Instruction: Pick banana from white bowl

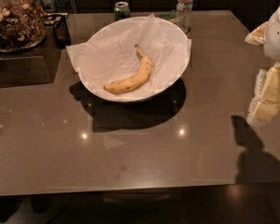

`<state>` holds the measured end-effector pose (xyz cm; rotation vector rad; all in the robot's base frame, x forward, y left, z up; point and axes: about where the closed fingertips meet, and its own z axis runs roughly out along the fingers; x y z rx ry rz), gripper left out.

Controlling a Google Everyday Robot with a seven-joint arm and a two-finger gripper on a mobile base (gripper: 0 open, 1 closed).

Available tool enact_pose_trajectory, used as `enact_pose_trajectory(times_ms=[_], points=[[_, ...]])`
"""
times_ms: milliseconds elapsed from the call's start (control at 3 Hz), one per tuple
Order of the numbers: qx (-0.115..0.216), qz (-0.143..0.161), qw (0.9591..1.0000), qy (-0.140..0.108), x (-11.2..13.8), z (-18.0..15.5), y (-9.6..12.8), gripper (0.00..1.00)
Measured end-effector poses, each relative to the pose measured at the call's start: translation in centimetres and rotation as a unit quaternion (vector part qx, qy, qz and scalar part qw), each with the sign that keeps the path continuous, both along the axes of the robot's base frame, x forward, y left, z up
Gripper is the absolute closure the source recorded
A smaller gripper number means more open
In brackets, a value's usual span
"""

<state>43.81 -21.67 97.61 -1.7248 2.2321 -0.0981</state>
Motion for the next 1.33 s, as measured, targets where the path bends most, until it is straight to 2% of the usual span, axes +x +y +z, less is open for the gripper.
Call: enact_pose_trajectory(times_ms=[333,667,1000,1333], points=[[0.0,0.0,1.0,0.0,0.0,0.0,0.0,0.0],[0.042,0.056,0.9974,-0.017,2.8,1.8,3.9,0.0],[0.051,0.06,0.9962,-0.035,3.4,3.2,4.4,0.0],[0.081,0.056,0.9943,-0.041,3.9,2.9,4.6,0.0]])
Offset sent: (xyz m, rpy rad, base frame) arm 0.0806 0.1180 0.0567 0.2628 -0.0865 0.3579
